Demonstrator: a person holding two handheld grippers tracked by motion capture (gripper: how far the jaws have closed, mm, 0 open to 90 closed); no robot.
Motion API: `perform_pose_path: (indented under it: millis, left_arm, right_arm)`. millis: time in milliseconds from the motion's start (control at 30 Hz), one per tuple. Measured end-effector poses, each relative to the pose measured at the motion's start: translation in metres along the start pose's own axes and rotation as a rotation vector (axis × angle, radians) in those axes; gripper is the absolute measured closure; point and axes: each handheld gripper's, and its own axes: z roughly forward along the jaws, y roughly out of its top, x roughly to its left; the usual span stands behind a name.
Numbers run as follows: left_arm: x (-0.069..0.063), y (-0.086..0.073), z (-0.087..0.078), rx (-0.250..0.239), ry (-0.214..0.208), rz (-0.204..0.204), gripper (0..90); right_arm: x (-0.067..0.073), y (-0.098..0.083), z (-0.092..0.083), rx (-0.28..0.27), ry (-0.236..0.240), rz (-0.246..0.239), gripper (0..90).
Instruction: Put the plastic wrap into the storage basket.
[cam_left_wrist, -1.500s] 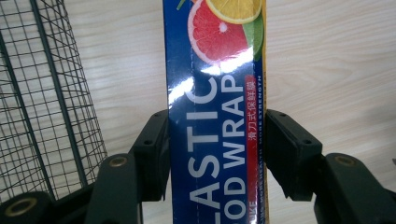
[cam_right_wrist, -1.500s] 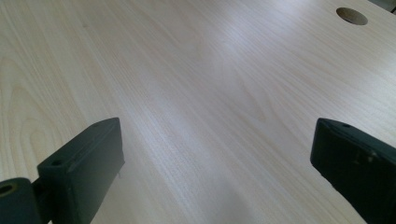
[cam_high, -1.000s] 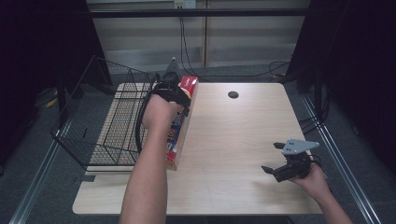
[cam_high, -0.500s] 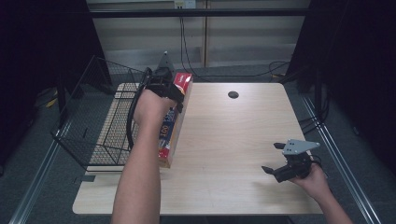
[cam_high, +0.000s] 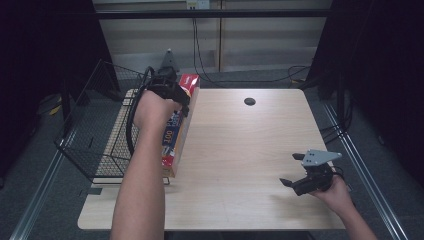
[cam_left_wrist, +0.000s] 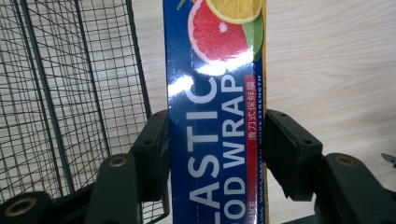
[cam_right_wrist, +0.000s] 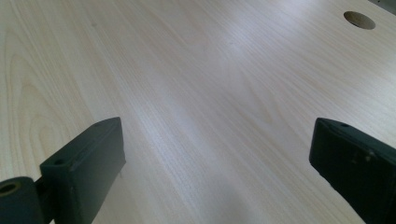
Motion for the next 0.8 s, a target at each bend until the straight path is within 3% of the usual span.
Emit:
perform_pose_path:
  millis: [800]
  left_arm:
    - [0.02,0.0,-0.025,0.006,0.014,-0.016,45.6]
  right_arm:
    - [0.0,0.0,0.001,-0.001,0.003,0.001,3.4]
